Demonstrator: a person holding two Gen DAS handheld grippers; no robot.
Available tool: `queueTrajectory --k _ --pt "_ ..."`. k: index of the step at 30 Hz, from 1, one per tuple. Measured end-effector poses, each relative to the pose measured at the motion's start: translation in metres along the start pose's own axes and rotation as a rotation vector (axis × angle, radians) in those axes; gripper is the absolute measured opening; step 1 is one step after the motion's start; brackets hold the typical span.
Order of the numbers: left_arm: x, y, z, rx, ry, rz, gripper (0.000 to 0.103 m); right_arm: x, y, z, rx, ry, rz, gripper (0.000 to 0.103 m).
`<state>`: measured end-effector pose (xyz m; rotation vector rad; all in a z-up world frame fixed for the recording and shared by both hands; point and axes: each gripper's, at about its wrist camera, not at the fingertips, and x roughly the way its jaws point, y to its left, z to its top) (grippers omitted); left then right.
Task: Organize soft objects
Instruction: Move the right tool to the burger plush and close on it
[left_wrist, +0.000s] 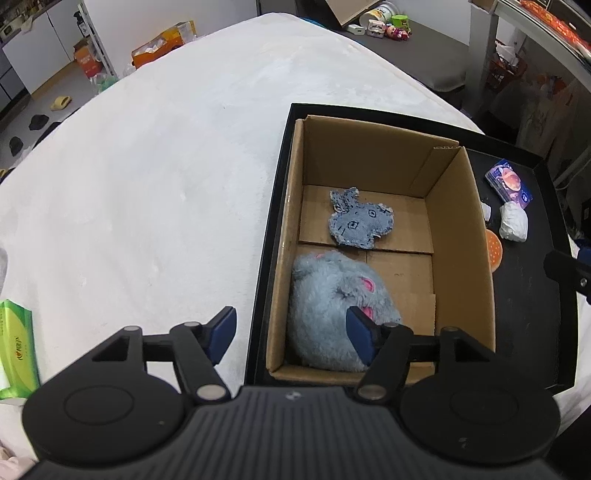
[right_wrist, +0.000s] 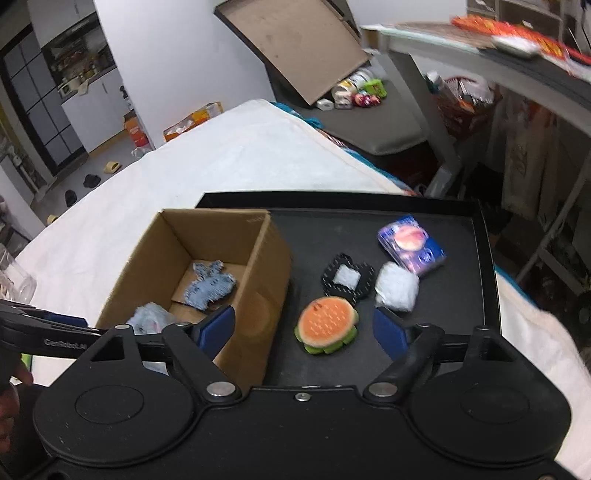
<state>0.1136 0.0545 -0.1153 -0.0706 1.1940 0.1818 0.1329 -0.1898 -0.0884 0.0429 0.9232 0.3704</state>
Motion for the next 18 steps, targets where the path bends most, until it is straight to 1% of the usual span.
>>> queueTrajectory --k 4,9,14,18 --pt "-0.002 -0.006 -0.002 0.005 -0.005 0.033 0.066 0.005 -0.017 -0.008 0.041 0.025 0.001 0.081" --pt "-0.002 -0.01 -0.004 -0.011 -0.001 0.049 0.066 0.013 -0.035 -0.02 0.062 0.06 -0.001 0.082" --pt "-0.002 -0.011 -0.005 -0.019 0.002 0.071 0.067 0.02 -0.048 -0.03 0.065 0.083 0.005 0.082" --pt "-0.002 -0.012 -0.003 -0.018 0.004 0.092 0.067 0.025 -0.05 -0.033 0.047 0.077 0.021 0.082"
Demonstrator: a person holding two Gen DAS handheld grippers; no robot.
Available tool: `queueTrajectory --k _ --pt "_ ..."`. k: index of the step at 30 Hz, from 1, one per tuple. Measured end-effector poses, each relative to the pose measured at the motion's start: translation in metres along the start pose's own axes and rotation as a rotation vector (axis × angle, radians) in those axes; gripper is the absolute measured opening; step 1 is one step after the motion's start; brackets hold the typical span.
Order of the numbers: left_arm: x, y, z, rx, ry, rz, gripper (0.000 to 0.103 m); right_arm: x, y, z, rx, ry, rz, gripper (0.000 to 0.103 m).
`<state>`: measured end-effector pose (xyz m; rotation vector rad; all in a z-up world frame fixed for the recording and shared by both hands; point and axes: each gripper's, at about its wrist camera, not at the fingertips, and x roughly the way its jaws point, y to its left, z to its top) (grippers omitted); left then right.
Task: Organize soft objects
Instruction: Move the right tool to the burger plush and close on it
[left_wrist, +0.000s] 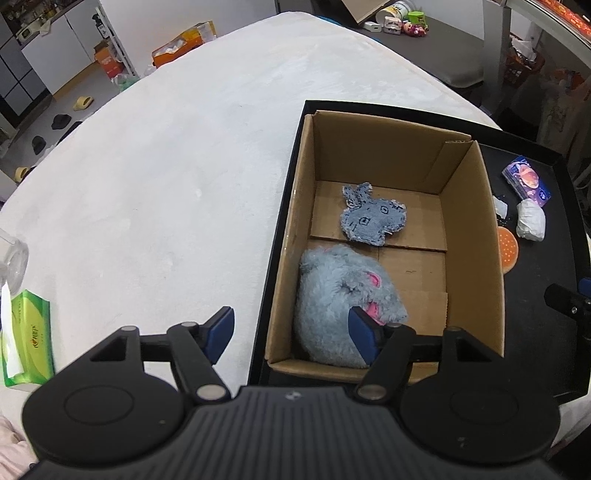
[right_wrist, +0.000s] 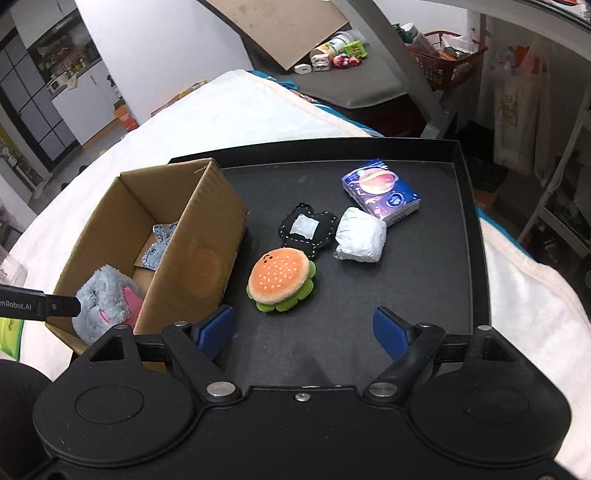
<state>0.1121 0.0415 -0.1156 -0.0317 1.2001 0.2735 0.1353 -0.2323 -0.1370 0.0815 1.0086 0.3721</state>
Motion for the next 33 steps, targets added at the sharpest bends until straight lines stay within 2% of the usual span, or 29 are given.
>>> queueTrajectory --k 12,23,26,33 --pt "0.01 -0.012 0.008 0.033 0.031 0.04 0.067 0.025 -0.001 0.007 -0.033 -0.012 0.064 0.082" --pt "0.019 -0.031 0.022 0.105 0.062 0.035 0.067 0.049 0.007 0.008 -0.105 -0.032 0.082 0.081" --pt "0.022 -0.035 0.026 0.109 0.071 0.032 0.068 0.054 0.009 0.007 -0.135 -0.035 0.071 0.08" --pt "0.027 -0.044 0.035 0.119 0.068 0.045 0.075 0.066 0.008 0.009 -0.154 -0.033 0.071 0.068"
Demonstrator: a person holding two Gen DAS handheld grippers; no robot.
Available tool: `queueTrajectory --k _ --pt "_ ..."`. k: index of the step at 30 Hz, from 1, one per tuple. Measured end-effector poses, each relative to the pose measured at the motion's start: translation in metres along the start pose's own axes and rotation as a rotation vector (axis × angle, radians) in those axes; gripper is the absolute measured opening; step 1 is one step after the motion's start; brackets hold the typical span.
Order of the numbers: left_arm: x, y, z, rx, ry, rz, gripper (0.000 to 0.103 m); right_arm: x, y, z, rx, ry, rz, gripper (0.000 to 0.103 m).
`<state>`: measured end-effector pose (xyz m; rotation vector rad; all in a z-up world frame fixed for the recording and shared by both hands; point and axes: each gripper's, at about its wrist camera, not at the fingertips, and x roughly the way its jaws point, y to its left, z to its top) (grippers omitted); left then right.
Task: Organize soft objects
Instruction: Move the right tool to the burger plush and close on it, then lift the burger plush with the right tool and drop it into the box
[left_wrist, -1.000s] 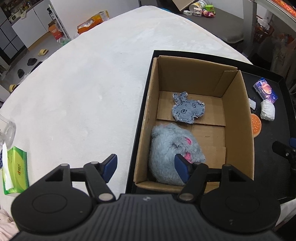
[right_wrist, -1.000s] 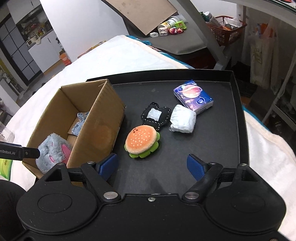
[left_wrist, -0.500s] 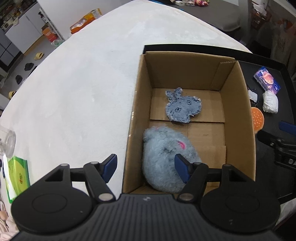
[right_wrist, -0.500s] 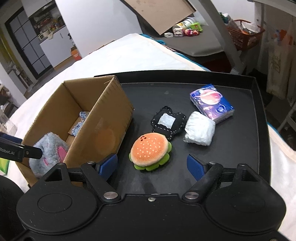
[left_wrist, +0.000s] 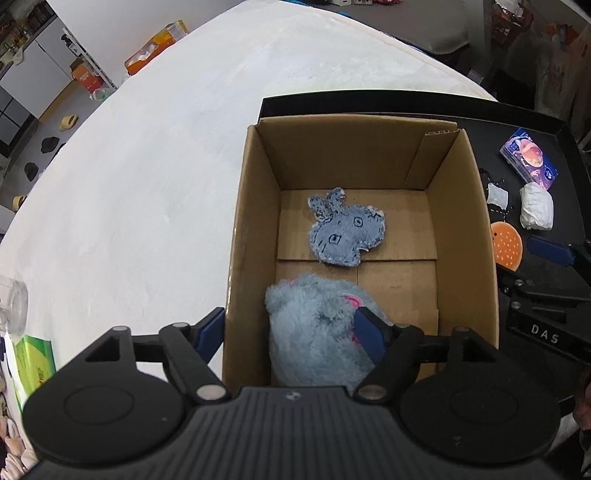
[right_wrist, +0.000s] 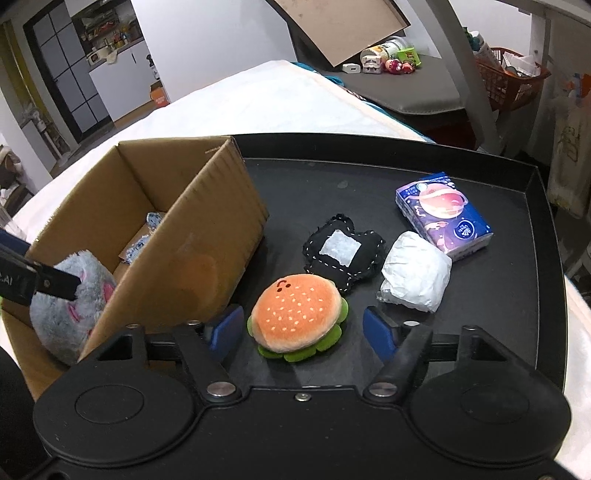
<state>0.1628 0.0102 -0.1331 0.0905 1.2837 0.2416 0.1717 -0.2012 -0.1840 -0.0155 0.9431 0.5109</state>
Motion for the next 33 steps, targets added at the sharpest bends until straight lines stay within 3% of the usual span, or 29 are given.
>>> queueTrajectory --k 5,8,15,33 --pt "0.001 -0.001 0.002 0.011 0.0 0.004 0.075 0.007 0.002 -0.003 -0.024 0.018 -0.008 0.066" --pt "0.002 -0.002 0.003 0.018 0.002 0.015 0.076 0.009 0.005 -0.003 -0.045 0.019 -0.008 0.054" --pt "-0.002 -0.004 0.003 0.039 -0.003 0.05 0.076 0.009 0.003 -0.006 -0.043 0.021 0.021 0.042" --pt "-0.009 0.024 -0.002 -0.028 -0.035 0.015 0.076 -0.018 0.007 -0.002 -0.049 0.021 -0.024 0.04"
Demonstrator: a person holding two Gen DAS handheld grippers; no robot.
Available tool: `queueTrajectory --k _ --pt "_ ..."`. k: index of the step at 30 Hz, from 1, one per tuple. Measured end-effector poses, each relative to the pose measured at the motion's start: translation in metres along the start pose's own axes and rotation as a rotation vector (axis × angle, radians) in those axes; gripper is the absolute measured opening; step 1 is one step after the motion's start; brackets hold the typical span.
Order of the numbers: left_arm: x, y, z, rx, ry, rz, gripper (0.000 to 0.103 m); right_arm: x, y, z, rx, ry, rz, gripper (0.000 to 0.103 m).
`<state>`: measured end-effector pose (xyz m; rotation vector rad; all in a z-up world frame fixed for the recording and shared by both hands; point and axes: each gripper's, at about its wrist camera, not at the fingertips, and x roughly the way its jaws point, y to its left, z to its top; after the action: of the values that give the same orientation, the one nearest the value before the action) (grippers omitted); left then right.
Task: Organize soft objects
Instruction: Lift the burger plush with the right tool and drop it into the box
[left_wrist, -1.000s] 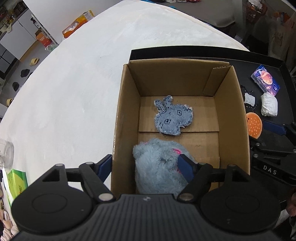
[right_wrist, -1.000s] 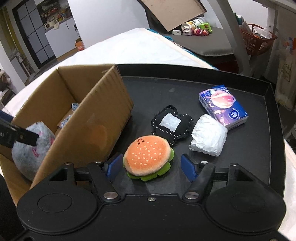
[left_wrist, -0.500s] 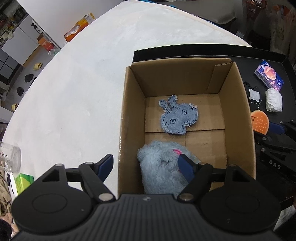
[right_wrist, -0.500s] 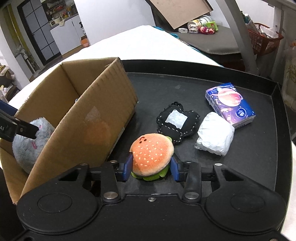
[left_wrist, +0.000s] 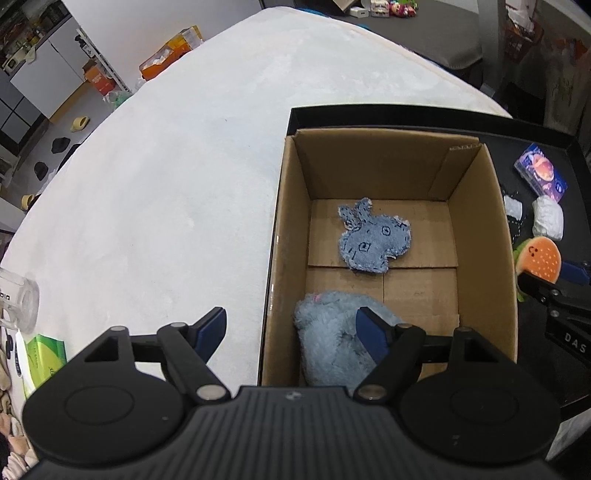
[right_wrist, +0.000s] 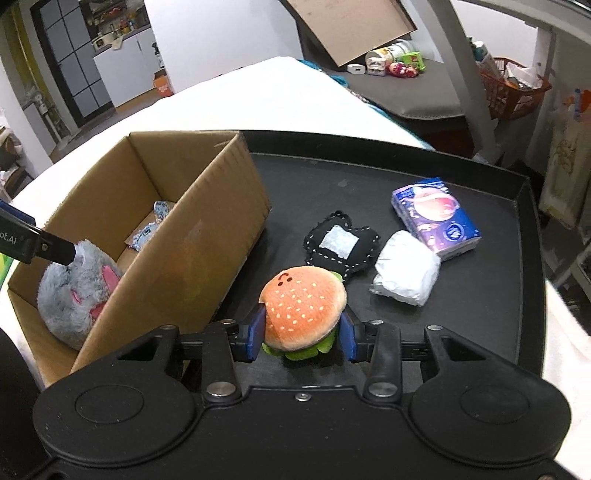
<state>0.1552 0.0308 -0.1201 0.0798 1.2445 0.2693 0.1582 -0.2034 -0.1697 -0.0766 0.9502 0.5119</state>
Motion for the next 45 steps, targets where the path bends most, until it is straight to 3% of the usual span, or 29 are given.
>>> queueTrajectory --k 19,33,45 --pt "0.003 0.012 -0.004 -0.018 -0.043 -0.05 0.076 -0.034 0.024 0.032 -0.031 -0.03 -0.071 0.04" --pt "0.009 0.028 -0.001 -0.046 -0.065 -0.111 0.075 -0.034 0.051 0.053 -0.085 0.014 -0.141 0.04" --pt "0.016 0.043 -0.003 -0.075 -0.09 -0.181 0.067 -0.041 0.081 0.084 -0.115 0.009 -0.164 0.04"
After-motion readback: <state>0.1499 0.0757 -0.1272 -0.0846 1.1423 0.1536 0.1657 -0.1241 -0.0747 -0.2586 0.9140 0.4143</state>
